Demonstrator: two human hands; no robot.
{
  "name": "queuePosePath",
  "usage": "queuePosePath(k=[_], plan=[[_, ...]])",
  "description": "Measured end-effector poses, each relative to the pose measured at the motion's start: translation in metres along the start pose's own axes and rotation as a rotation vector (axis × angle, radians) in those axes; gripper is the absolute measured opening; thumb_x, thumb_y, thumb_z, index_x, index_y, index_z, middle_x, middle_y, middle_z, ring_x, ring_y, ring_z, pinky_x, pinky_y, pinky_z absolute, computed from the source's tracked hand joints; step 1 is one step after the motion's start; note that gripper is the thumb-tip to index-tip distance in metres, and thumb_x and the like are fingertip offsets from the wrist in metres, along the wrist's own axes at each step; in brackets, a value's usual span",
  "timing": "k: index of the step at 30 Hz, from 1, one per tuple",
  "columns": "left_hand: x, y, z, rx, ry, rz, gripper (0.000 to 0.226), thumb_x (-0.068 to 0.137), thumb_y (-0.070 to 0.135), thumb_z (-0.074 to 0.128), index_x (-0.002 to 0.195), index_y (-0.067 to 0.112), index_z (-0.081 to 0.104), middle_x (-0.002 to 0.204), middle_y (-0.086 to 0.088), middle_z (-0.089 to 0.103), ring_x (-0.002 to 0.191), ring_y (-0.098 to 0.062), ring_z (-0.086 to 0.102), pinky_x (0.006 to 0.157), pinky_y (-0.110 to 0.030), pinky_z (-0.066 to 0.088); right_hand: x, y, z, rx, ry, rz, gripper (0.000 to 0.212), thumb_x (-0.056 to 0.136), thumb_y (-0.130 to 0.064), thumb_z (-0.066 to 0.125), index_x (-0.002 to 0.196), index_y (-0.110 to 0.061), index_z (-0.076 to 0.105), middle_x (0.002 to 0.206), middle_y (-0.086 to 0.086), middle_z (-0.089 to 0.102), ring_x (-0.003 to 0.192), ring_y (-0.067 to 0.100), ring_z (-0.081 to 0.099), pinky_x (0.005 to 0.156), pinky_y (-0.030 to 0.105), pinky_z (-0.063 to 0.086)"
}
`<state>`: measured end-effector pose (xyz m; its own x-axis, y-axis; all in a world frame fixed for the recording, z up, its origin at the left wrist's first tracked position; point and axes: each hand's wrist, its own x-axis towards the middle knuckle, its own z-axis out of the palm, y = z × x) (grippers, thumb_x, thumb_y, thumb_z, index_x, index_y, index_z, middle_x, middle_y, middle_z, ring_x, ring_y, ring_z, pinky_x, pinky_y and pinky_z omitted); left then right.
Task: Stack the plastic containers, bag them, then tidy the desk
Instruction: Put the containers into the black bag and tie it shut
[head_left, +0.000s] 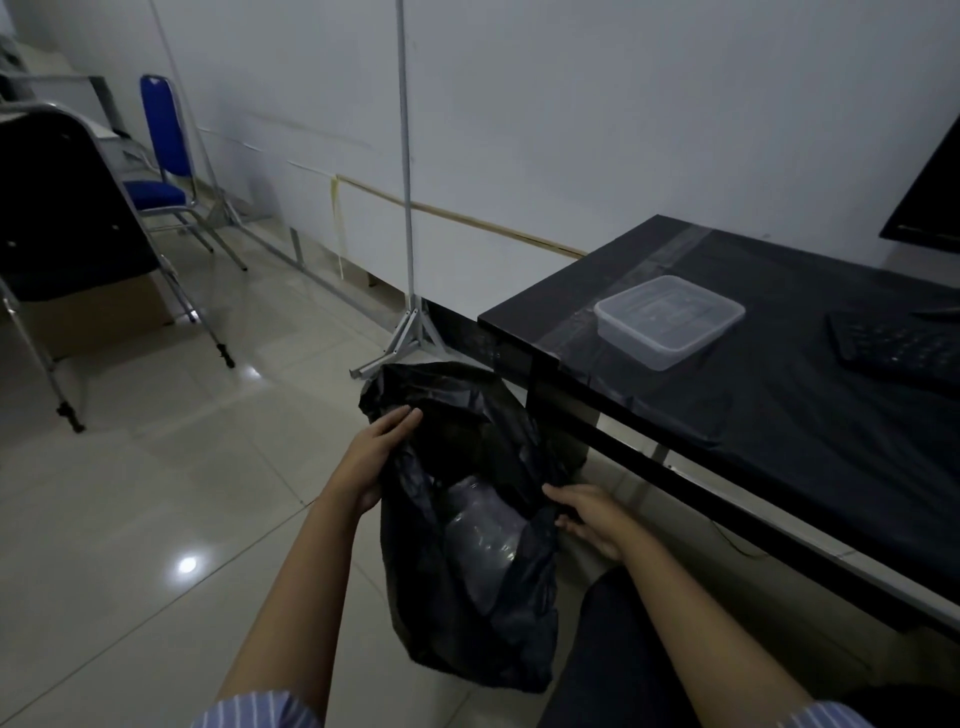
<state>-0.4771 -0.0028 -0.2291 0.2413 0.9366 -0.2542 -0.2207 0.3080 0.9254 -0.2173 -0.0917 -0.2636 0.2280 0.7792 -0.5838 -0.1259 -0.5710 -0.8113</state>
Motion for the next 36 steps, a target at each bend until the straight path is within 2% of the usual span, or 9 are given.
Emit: queuePosePath(k=[4,9,15,18,20,26,29,31,36], plan=[[0.002,-0.005,-0.001,0.163,-0.041,0.005,0.087,0.051,0.053,0.085,0.125,0.016,0.061,0.12,-0.003,0.066,0.112,-0.017,0.063,0.094,-0.031,0.05,-0.005,-0.006,-0.001,0.148,-0.087,-0.046,0.04,0.089,0.001,0.063,0.127,0.009,0.052,0.092,0.007,0.064,0.072,0.008,0.06,0.054,0.008,0.051],[0.006,-0.009,0.007,0.193,-0.039,0.002,0.035,0.079,0.026,0.075,0.109,0.01,0.068,0.11,-0.009,0.07,0.104,-0.022,0.067,0.088,-0.031,0.052,-0.01,-0.027,-0.005,0.433,-0.135,-0.072,0.033,0.096,0.003,0.049,0.128,0.01,0.053,0.114,0.011,0.062,0.081,0.009,0.061,0.058,0.008,0.053],[0.001,-0.031,0.025,0.22,0.09,0.071,0.005,0.08,0.007,0.073,0.084,0.009,0.07,0.084,-0.004,0.07,0.081,-0.019,0.064,0.067,-0.021,0.052,-0.01,-0.035,-0.01,0.841,-0.086,-0.099,0.03,0.099,0.002,0.041,0.127,0.005,0.052,0.113,0.007,0.059,0.053,0.002,0.068,0.053,0.012,0.054],[0.006,-0.052,0.019,0.287,0.357,0.16,0.009,0.078,0.012,0.076,0.075,0.02,0.073,0.085,0.0,0.072,0.089,-0.019,0.066,0.08,-0.031,0.053,-0.009,-0.031,-0.017,0.914,-0.024,-0.096,0.039,0.099,-0.004,0.045,0.138,0.002,0.045,0.129,0.008,0.055,0.066,0.006,0.069,0.053,0.014,0.055],[0.008,-0.061,0.015,0.317,0.403,0.148,0.007,0.076,0.018,0.079,0.082,0.021,0.076,0.092,-0.001,0.073,0.097,-0.02,0.066,0.089,-0.036,0.053,-0.007,-0.028,-0.023,0.931,0.012,-0.082,0.043,0.098,-0.008,0.048,0.14,0.0,0.044,0.142,0.009,0.049,0.084,0.009,0.064,0.055,0.014,0.056],[0.002,-0.082,0.016,0.564,0.269,0.147,0.09,0.064,0.041,0.086,0.14,0.012,0.047,0.133,-0.004,0.047,0.122,-0.022,0.048,0.105,-0.036,0.042,-0.011,-0.028,-0.029,0.942,0.059,-0.087,0.043,0.096,-0.006,0.052,0.137,0.003,0.045,0.142,0.013,0.049,0.09,0.011,0.062,0.06,0.017,0.057],[-0.002,-0.097,0.026,0.645,0.228,0.128,0.123,0.062,0.032,0.089,0.153,0.012,0.009,0.157,-0.009,0.004,0.144,-0.025,0.017,0.117,-0.035,0.021,-0.014,-0.029,-0.031,0.934,0.068,-0.095,0.042,0.096,-0.005,0.052,0.136,0.005,0.045,0.141,0.013,0.05,0.09,0.013,0.062,0.062,0.018,0.057],[-0.006,-0.104,0.033,0.666,0.246,0.029,0.139,0.061,0.028,0.09,0.151,0.007,-0.014,0.155,-0.013,-0.023,0.147,-0.028,0.001,0.118,-0.034,0.011,-0.016,-0.029,-0.034,0.927,0.072,-0.099,0.042,0.097,-0.005,0.051,0.137,0.005,0.045,0.141,0.013,0.05,0.089,0.013,0.062,0.062,0.018,0.056],[-0.005,-0.118,0.04,0.555,0.488,0.012,0.129,0.064,0.016,0.088,0.151,-0.001,-0.007,0.15,-0.028,0.003,0.136,-0.044,0.025,0.113,-0.041,0.028,-0.018,-0.028,-0.042,0.872,0.074,-0.109,0.041,0.097,-0.007,0.05,0.137,0.001,0.047,0.142,0.01,0.049,0.092,0.011,0.061,0.059,0.016,0.055]])
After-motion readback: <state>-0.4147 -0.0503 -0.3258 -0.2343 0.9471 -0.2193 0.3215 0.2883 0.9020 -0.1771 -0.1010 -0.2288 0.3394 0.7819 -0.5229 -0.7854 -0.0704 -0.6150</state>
